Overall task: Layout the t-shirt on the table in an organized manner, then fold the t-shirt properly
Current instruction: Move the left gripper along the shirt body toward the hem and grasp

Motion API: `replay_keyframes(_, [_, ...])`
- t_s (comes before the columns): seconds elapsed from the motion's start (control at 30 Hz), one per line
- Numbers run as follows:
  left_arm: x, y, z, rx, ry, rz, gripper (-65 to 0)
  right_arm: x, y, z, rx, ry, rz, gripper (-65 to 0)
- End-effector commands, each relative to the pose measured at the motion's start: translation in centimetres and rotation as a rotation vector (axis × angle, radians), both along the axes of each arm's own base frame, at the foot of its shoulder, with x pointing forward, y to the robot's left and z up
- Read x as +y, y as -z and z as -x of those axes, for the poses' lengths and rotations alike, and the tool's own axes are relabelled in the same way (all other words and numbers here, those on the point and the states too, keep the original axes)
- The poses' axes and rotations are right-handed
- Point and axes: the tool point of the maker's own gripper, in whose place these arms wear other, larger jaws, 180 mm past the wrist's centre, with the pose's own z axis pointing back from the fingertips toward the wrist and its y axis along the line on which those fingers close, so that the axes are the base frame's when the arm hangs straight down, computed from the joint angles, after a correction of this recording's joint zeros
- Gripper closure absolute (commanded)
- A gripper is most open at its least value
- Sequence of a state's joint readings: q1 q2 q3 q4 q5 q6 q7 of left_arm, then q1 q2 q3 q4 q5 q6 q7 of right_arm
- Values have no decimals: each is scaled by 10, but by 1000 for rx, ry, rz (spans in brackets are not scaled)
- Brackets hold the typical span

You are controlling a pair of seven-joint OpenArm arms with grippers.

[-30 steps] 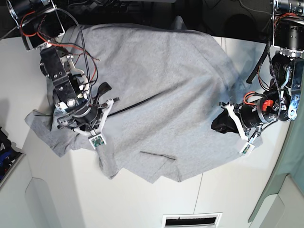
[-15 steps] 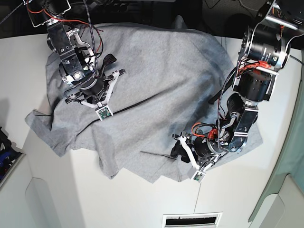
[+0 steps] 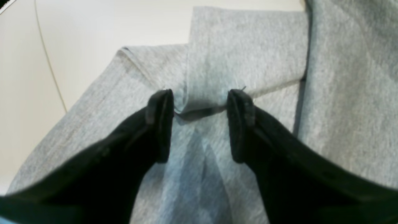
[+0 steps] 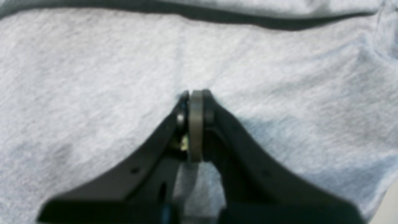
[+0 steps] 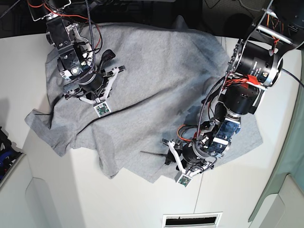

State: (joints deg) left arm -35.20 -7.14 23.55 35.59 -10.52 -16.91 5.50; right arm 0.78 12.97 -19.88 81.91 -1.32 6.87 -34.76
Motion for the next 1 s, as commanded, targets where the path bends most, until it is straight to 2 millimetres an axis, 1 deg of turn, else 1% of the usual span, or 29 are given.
replay_keyframes(0.0, [-3,-26,-17,-72,1,23,-305,-4,6,9,52,-2,23,0])
replay_keyframes(0.13, [-2,-23,-16,-70,13,-7,-305,-5,9,15,80,-13,32,0])
replay_keyframes(0.23, [10,-13,-11,-46,13,-54,-305,-8,15,25,112,-22,50,0])
replay_keyframes(0.33, [36,2,-2,-12,-10,-104,-305,-13,21,36,128,-31,88,0])
replay_keyframes(0.47, [86,19,12,17,-76,-181,-295,-23,27,50,147,-37,109,0])
replay_keyframes(0.53, [103,27,20,38,-92,-208,-249,-29,27,52,149,-38,120,0])
replay_keyframes(0.63, [126,40,33,98,-113,-252,-125,-39,24,50,138,-42,141,0])
replay_keyframes(0.7, [142,51,46,159,-129,-290,-37,-41,20,48,128,-43,138,0])
replay_keyframes(0.73, [147,57,53,190,-122,-301,-6,-41,19,47,124,-43,132,0])
replay_keyframes(0.8, [157,67,67,226,-111,-315,0,-40,16,46,120,-50,121,0])
replay_keyframes(0.87, [161,72,80,243,-87,-321,0,-39,14,45,115,-60,121,0])
replay_keyframes(0.97, [155,77,100,252,-16,-321,0,-42,14,46,122,-65,112,0])
